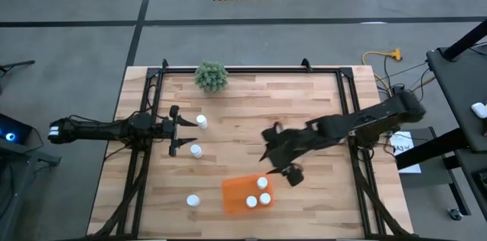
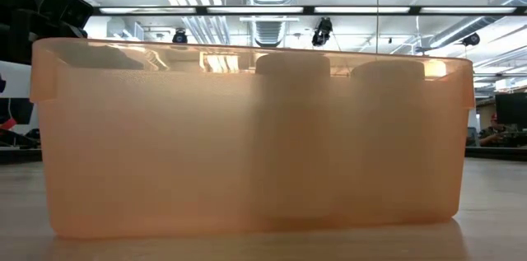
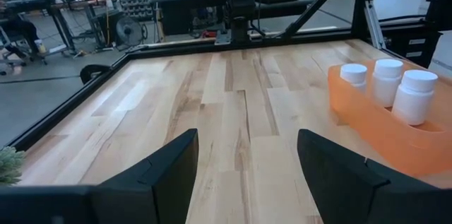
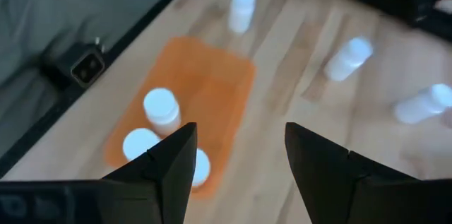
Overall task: Pick and place pill bottles into a basket
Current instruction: Put the bottom pill bottle into the bin
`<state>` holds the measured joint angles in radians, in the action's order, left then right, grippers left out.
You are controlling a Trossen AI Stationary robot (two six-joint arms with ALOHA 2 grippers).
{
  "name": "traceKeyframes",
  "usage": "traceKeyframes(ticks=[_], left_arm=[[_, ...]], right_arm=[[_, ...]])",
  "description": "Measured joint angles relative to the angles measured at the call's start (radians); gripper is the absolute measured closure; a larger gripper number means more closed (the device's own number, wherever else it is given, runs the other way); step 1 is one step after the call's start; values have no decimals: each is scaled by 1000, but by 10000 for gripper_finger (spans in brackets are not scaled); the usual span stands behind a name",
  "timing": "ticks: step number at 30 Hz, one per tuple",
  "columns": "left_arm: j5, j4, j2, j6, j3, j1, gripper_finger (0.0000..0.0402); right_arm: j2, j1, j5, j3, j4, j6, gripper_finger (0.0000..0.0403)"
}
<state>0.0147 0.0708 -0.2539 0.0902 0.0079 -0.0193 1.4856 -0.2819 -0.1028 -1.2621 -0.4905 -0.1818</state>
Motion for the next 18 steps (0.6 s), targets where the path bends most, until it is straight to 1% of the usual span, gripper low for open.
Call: traceKeyframes(ticks=[5, 8, 11, 14, 18], left_arm=[[0, 5, 1, 2, 0, 0, 177], [0, 56, 1, 2, 0, 0, 177], [0, 71, 1, 2, 0, 0, 177], [0, 81, 1, 1, 0, 0, 177], [0, 80, 1, 0, 0, 1, 177]], right_arm=[[-242, 30, 4, 242, 166, 25, 197], [-400, 58, 18, 386, 276, 41, 197], [-551, 93, 28, 519, 366, 47, 197], [-680, 127, 28, 624, 415, 45, 197], [-822, 173, 28, 726, 427, 53, 197]])
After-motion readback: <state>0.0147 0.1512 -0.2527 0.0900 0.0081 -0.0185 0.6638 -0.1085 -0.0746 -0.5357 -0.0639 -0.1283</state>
